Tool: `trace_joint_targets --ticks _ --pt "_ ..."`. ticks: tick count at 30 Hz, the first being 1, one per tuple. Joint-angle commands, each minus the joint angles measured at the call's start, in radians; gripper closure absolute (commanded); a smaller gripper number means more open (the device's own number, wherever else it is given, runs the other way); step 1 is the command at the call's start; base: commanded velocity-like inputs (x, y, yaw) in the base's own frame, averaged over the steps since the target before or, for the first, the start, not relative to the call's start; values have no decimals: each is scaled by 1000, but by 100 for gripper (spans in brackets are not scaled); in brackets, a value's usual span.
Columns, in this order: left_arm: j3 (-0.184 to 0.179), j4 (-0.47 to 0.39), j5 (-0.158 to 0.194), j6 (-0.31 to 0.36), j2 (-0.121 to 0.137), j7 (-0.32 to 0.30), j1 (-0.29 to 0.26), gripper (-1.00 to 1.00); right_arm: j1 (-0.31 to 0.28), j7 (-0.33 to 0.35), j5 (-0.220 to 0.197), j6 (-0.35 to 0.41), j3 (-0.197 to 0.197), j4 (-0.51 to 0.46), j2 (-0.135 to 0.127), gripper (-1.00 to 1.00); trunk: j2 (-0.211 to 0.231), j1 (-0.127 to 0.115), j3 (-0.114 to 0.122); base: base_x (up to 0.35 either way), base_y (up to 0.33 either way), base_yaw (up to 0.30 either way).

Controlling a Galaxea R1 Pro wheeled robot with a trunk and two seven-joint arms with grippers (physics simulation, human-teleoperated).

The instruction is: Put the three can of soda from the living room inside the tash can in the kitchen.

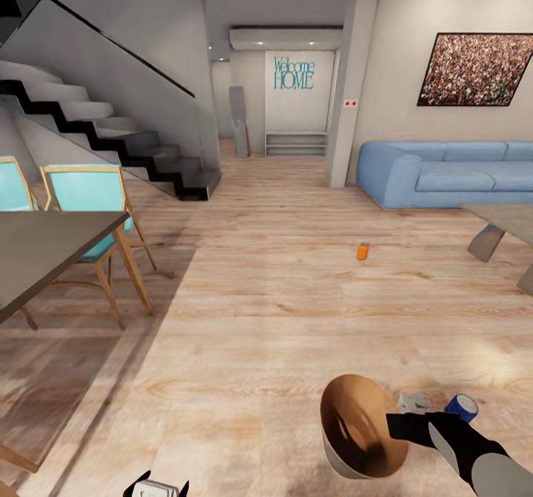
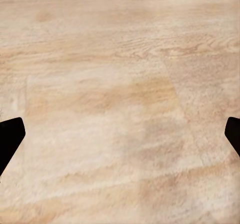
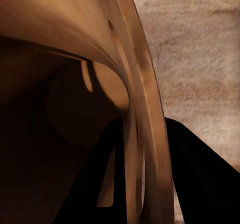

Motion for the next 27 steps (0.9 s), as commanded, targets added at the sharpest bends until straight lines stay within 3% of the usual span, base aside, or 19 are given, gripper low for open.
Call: trace_joint_targets --ticks 1,27 --pt "0 -1 0 0 0 0 0 -100 0 -7 -7 1 -4 -1 0 100 7 -4 3 0 0 0" --pt "-1 -6 1 -2 -1 0 3 -100 2 -4 -7 -1 -5 -1 14 100 189 -104 85 0 0 0"
